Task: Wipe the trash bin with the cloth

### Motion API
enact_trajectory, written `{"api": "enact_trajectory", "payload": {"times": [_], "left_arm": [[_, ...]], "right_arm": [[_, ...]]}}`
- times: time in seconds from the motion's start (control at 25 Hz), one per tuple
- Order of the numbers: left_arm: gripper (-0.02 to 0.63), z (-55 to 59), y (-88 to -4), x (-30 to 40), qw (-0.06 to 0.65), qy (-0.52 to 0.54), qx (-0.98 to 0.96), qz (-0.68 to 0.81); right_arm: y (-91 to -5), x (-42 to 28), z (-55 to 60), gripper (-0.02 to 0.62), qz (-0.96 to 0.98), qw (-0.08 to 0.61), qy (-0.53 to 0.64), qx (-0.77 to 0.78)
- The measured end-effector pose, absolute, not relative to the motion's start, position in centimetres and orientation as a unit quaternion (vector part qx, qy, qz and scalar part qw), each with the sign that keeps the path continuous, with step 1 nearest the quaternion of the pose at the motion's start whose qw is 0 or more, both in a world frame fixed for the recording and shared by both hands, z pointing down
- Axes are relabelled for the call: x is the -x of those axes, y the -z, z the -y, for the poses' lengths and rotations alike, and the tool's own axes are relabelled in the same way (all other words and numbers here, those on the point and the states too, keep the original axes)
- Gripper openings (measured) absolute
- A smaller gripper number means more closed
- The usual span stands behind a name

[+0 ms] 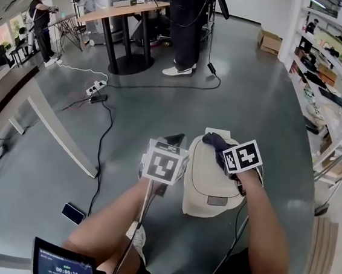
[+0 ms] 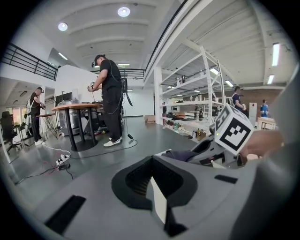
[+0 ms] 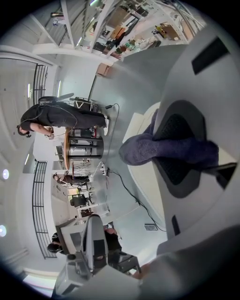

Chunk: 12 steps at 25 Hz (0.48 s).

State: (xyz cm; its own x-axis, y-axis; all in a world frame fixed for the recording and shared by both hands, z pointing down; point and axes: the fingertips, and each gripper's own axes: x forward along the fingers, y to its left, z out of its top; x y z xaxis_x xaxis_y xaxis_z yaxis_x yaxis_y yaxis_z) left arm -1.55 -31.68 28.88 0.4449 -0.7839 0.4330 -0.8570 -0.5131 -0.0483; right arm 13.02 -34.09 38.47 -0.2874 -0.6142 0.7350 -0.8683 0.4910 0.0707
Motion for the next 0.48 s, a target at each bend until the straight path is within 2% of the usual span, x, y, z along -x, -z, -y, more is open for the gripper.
{"api": "enact_trajectory", "payload": {"times": [0.48], "left_arm": [[-0.003, 32.0, -29.5, -2.9, 0.086, -0.203, -0.860, 0.460]], "right_arm": [[-38.9, -18.8, 33.6, 0.087, 0.752, 0.369, -0.161, -0.522]]}}
